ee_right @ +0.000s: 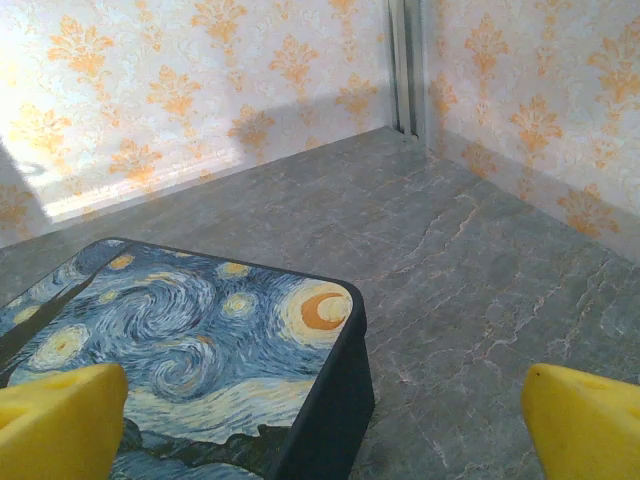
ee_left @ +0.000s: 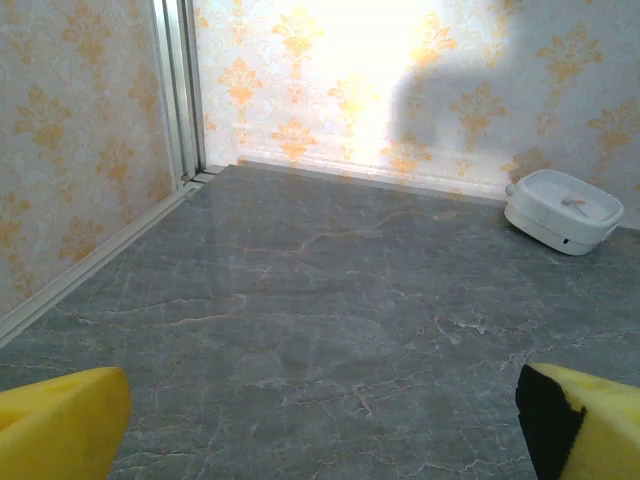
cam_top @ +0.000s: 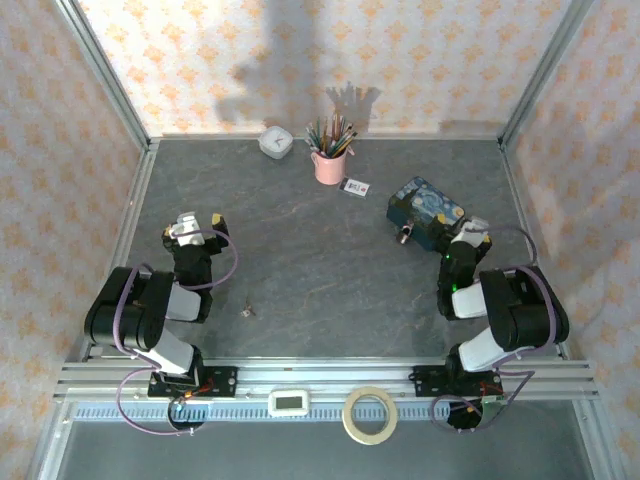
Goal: Unlock the padlock with the key
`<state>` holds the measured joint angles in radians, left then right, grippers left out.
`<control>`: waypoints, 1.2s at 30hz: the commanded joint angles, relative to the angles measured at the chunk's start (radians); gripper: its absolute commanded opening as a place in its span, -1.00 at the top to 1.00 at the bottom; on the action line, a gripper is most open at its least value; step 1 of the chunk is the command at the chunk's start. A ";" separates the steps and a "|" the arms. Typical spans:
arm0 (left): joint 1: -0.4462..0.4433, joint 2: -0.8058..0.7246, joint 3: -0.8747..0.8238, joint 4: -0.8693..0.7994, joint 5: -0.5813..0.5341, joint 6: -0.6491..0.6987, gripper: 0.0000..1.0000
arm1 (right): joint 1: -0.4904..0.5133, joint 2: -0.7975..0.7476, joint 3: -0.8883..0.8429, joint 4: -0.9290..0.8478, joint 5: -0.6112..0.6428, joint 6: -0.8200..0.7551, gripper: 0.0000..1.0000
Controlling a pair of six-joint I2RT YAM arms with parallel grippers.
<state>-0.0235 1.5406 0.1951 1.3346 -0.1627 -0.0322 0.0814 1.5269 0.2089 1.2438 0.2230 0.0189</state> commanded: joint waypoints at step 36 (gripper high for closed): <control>-0.041 -0.173 0.012 -0.141 -0.269 -0.044 -0.99 | 0.000 -0.189 0.101 -0.285 0.087 0.021 -1.00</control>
<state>-0.0380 1.4525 0.1951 1.2724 -0.2729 -0.0505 0.0818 1.4078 0.2405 1.1023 0.2344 0.0135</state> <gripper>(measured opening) 0.990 0.998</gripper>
